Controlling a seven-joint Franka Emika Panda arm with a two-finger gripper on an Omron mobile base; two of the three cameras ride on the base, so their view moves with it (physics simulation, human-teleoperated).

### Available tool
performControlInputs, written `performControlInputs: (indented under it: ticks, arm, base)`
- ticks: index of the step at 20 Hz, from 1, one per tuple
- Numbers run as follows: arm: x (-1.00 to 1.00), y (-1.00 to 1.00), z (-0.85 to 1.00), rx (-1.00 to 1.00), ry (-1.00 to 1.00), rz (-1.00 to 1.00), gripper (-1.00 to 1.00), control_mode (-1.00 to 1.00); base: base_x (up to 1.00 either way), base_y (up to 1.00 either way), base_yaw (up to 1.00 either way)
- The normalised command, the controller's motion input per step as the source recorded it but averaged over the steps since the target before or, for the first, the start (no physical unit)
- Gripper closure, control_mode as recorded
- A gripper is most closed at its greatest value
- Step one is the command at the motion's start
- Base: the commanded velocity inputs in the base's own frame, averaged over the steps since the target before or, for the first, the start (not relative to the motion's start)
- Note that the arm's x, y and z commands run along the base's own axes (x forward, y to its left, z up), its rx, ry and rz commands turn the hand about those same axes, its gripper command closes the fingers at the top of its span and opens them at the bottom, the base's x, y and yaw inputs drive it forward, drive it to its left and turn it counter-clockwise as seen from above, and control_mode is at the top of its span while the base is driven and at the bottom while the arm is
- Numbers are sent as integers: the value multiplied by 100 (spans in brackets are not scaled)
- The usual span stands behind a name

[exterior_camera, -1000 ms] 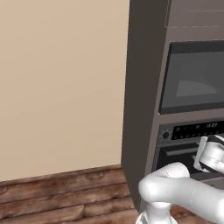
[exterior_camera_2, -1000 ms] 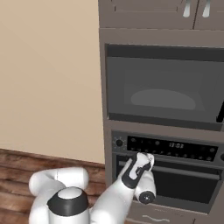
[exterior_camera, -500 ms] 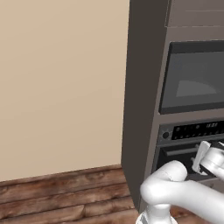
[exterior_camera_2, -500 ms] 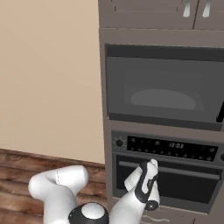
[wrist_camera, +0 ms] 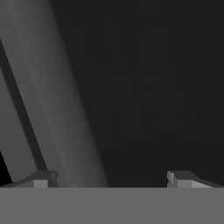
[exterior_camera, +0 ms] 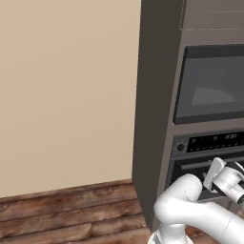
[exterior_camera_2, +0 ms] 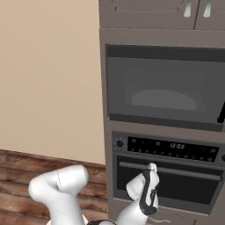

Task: Take the fish from the oven and place it on the plate on the counter.

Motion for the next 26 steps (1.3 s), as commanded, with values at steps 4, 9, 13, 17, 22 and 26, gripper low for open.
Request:
performControlInputs:
  ticks: [4,9,13,17,22,26]
  arm:
    - [38,0,-13,0,10,1,-100,-100]
    - [24,-1,-1,0,3,0,-100,-100]
    - [7,0,-12,0,-2,0,100,-100]
    - [1,0,-5,0,-1,0,100,-100]
    - [-32,27,-16,-7,2,2,100,-100]
    - [-91,25,-12,-2,2,4,100,-100]
  base:
    - [0,0,0]
    - [0,0,0]
    - [0,0,0]
    - [0,0,0]
    - [0,0,0]
    - [0,0,0]
